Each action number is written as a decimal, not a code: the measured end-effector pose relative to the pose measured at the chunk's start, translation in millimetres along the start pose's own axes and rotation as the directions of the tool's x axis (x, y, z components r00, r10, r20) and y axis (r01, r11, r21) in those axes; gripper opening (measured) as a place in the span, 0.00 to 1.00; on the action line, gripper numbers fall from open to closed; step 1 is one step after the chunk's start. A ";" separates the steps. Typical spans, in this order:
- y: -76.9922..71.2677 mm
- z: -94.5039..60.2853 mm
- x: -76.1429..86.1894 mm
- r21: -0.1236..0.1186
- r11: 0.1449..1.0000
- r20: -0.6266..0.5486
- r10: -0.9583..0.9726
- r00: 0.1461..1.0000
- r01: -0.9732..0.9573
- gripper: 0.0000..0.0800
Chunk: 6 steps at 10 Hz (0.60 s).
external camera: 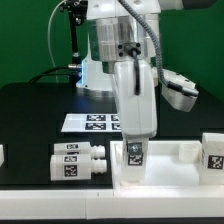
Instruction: Assemble square table
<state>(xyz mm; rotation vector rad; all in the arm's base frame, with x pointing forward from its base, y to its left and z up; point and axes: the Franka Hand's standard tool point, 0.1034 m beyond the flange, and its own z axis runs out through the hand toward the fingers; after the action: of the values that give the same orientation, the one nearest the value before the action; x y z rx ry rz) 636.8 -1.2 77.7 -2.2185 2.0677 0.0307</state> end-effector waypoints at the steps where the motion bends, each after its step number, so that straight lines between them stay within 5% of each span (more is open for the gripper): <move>1: 1.1 2.2 -0.2 -0.006 0.991 -0.006 -0.134 0.991 0.134 0.45; 2: 0.9 3.1 -4.4 -0.011 0.954 -0.010 -0.300 0.954 0.299 0.68; 3: 0.7 2.6 -11.9 -0.014 0.908 -0.011 -0.418 0.908 0.418 0.78; 6: 3.6 3.0 -12.9 -0.019 0.810 -0.006 -0.586 0.810 0.586 0.81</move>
Offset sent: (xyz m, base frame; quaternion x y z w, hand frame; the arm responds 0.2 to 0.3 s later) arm -0.0249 0.0146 0.0090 -0.0090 0.0188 -0.1514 0.9883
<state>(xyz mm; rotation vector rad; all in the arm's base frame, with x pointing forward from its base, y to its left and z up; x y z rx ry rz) 632.5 11.6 75.6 -2.7643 1.2922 -0.0172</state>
